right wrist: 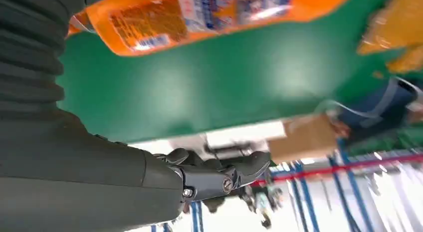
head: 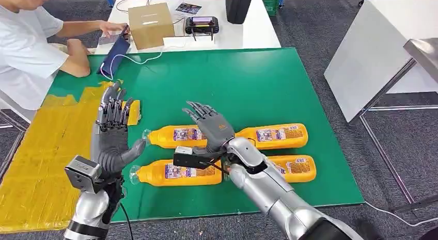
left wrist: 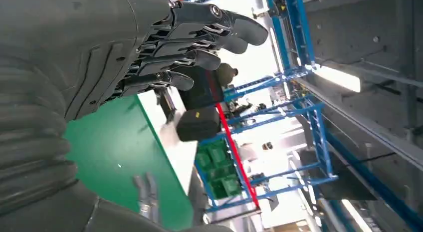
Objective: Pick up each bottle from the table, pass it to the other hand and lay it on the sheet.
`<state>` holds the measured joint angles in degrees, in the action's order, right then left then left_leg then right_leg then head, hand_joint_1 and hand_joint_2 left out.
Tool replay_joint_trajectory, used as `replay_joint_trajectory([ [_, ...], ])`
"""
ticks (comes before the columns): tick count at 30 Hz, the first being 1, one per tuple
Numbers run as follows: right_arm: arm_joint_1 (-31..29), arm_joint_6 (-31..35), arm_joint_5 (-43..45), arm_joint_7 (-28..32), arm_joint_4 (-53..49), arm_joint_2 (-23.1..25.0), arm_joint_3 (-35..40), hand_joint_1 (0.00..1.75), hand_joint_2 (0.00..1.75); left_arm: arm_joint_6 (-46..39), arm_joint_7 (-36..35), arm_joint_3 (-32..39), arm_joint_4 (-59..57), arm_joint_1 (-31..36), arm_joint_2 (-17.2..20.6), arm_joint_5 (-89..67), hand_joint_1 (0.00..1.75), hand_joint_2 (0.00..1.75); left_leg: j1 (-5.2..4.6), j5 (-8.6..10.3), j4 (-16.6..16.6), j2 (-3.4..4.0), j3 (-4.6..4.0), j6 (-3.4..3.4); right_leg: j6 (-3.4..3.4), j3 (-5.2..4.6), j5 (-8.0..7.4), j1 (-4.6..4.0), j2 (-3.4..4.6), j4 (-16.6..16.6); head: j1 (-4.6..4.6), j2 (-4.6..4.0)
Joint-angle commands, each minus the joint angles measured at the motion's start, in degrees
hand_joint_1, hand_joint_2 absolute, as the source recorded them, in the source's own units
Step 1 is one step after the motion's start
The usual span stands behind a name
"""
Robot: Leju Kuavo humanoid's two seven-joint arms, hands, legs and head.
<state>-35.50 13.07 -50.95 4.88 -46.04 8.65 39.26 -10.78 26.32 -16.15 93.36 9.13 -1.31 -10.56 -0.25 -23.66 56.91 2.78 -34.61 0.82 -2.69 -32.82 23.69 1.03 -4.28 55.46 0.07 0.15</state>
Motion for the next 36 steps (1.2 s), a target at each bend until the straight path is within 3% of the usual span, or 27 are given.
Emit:
replay_joint_trajectory([
  [1,-8.49,2.46,0.75,-1.02,20.68,1.17,-3.11,0.0,1.75,0.34,0.08,-3.37,-7.94,5.19,-0.84,1.21,0.0,1.75,0.08,-0.02,0.0,-0.34,0.17,-0.06,0.11,0.24,0.06,-0.02,0.19,-0.02,0.0,0.0],
  [13,-9.57,4.34,-1.67,-2.62,25.08,0.35,-3.9,0.0,1.75,0.99,0.36,-4.8,-9.89,7.03,-1.38,2.28,0.0,1.75,0.04,-0.01,0.03,-0.21,0.05,-0.02,0.03,0.08,0.02,-0.01,0.13,0.01,0.0,0.0],
  [30,-9.37,3.67,-3.7,1.49,25.35,0.92,-2.54,0.0,1.75,1.27,1.09,-5.38,-10.99,7.17,-1.89,3.75,0.0,1.75,0.07,-0.04,0.05,-0.21,0.07,-0.05,0.05,0.1,0.03,-0.03,0.21,0.01,0.0,0.0],
  [36,-9.42,0.41,-3.37,3.86,26.04,0.75,-2.1,0.0,1.75,1.44,1.35,-5.89,-11.91,7.39,-1.97,4.19,0.0,1.75,0.09,-0.06,0.09,-0.3,0.1,-0.06,0.09,0.16,0.06,-0.03,0.28,0.03,0.02,0.0],
])
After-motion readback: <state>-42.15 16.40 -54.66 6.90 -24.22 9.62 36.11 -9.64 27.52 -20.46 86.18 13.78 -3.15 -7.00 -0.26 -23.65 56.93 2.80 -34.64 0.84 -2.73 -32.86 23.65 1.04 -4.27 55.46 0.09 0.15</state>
